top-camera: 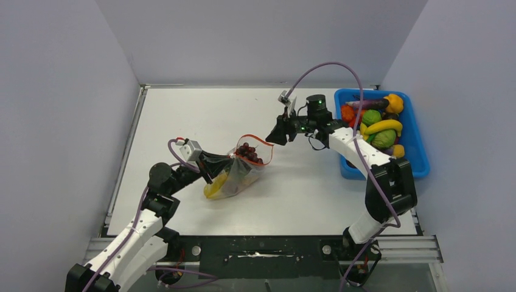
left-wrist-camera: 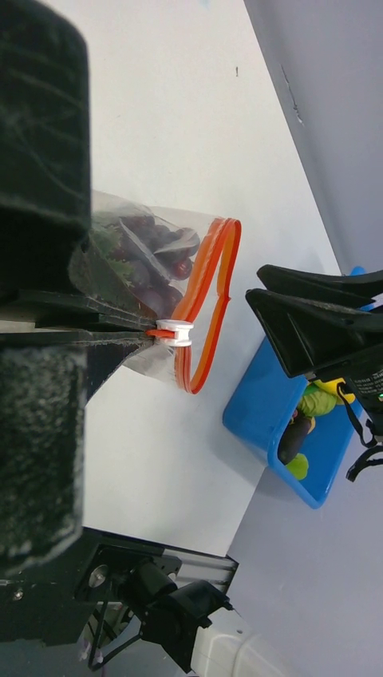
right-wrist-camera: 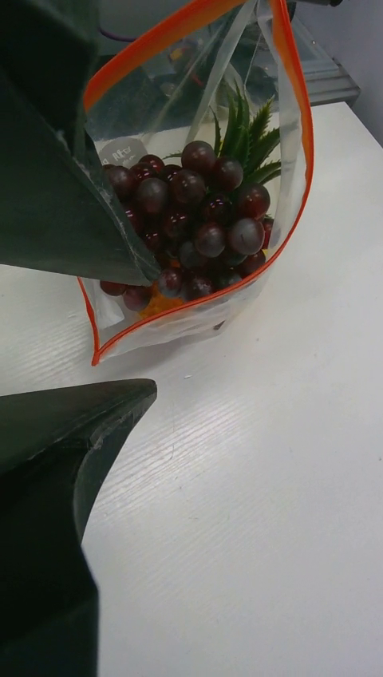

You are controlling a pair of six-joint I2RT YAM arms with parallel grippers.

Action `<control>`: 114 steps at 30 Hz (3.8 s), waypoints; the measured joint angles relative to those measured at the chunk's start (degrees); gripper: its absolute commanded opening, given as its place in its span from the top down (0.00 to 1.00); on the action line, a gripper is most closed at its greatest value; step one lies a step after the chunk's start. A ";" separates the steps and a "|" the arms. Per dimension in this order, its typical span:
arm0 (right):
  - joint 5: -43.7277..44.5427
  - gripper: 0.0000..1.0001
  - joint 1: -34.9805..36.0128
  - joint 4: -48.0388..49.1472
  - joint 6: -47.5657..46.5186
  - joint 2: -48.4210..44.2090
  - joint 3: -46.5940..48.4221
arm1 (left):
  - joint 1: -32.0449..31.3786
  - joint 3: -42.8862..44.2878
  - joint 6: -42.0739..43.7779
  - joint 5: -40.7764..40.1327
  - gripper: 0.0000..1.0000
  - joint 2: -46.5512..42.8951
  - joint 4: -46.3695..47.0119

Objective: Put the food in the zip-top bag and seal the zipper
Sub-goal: Adjust the zipper food storage bag at the center of the board, then pick up the fake fruit from the bin.

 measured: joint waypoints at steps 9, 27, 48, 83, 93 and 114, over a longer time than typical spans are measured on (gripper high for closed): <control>-0.90 0.63 1.49 -0.70 -1.44 6.64 2.45 | 0.02 0.00 0.00 0.24 1.00 0.00 0.00; 11.67 1.00 2.49 -16.81 1.99 -2.45 9.31 | 0.35 0.00 1.66 -0.81 1.00 -2.16 -1.79; 18.80 0.55 2.54 -13.75 10.56 -5.03 4.28 | 0.55 0.00 1.53 -0.87 1.00 1.03 -1.33; 71.28 0.55 -22.58 -24.81 30.47 -13.53 7.80 | 1.18 -0.44 0.33 0.04 1.00 -0.61 -0.85; 73.61 0.50 -32.33 -22.21 38.77 -10.25 2.86 | 1.18 -0.70 -0.50 0.37 1.00 -1.75 -0.83; 54.86 0.62 -45.09 -7.52 50.21 1.55 0.74 | 1.20 -0.74 -0.68 0.44 1.00 -2.43 -0.83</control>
